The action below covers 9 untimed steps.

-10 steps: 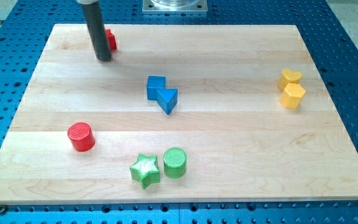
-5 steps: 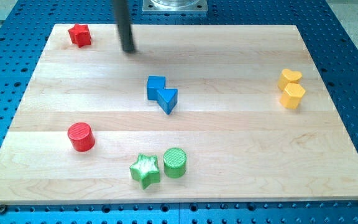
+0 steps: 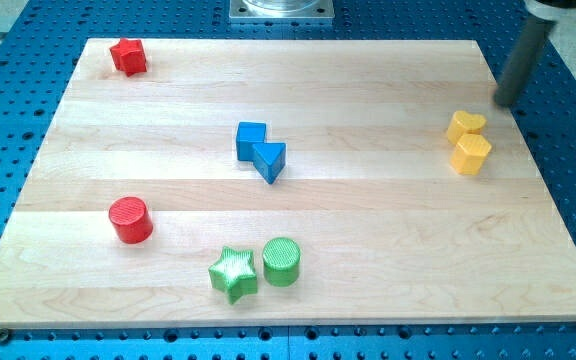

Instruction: Place the hexagon at the top center of the board

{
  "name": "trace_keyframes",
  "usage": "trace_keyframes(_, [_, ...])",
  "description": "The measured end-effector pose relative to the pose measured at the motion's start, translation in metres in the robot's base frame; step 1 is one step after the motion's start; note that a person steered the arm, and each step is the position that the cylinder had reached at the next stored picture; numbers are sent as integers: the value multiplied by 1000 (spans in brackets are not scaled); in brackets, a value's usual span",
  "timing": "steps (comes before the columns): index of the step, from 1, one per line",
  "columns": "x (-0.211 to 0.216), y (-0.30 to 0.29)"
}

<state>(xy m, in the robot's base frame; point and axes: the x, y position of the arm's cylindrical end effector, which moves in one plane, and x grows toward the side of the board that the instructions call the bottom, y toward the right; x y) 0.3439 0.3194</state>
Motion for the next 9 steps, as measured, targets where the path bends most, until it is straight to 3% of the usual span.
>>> trace_keyframes(1, [57,7])
trace_keyframes(2, [92,-43])
trace_keyframes(4, [87,-227])
trace_keyframes(5, [96,-229])
trace_keyframes(7, [115,-332])
trace_keyframes(8, [132,-319])
trace_keyframes(9, [143,-349])
